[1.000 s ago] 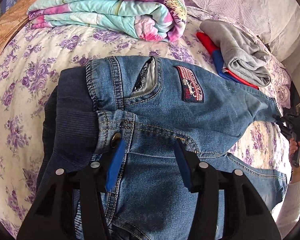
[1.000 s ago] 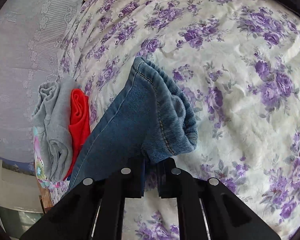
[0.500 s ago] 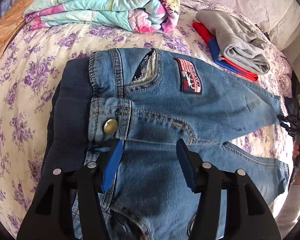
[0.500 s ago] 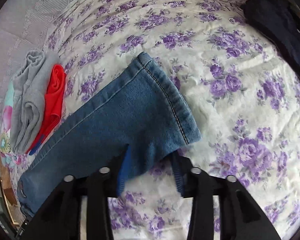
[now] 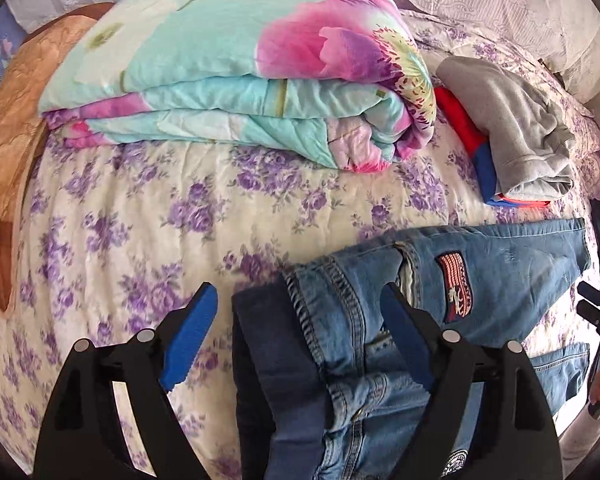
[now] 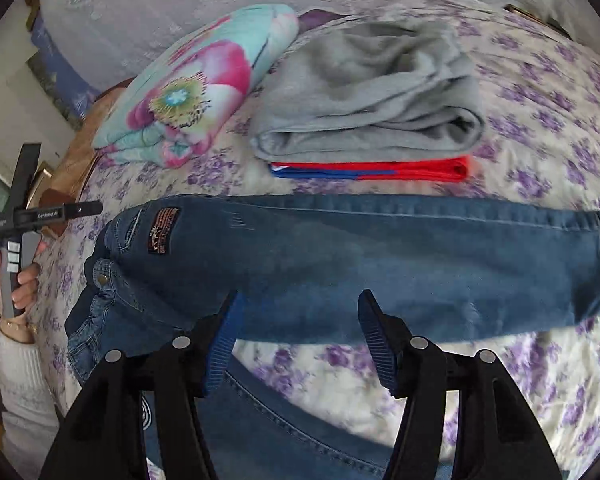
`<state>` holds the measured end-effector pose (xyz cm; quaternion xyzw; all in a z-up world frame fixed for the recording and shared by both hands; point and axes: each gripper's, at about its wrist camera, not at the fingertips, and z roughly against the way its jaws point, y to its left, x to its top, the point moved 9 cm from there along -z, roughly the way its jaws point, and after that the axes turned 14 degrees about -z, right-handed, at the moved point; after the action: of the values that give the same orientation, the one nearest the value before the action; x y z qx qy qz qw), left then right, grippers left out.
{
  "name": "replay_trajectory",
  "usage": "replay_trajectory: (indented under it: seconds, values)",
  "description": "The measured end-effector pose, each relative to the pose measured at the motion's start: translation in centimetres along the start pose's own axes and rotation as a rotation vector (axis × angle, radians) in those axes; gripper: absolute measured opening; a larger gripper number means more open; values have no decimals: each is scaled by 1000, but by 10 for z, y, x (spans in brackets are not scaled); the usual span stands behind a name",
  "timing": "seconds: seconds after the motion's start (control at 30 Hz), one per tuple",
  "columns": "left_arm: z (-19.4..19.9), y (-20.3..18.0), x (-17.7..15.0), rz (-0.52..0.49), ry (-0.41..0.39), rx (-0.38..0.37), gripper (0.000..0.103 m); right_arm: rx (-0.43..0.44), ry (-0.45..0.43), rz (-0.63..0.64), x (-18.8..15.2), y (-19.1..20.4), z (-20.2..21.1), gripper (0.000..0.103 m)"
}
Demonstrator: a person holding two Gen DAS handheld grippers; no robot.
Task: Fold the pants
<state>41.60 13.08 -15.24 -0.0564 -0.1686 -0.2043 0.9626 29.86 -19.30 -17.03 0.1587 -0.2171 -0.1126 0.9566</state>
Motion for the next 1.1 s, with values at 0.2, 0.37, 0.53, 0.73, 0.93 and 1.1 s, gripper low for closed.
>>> replay_trajectory:
  seconds: [0.2,0.37,0.53,0.73,0.93,1.1]
  values:
    - [-33,8,15,-98,75,-4,81,-50,82,64,0,30,-68,39]
    - [-66,-4,2,-158,187,-177,78,-131,94,153,-32,25,-83,39]
    - [-66,-20,-13,-212,172,-215,54,-124,113,160,-35,22,-81,40]
    - [-35,-43,-20,-385,34,-65,32,-183,174,228,-27,33,-71,39]
    - [6,-43,-15,-431,-125,-91,32,-81,88,633,22,98,-43,69]
    - [17,-47,-20,-454,-179,-83,32,-27,192,657,55,112,-79,58]
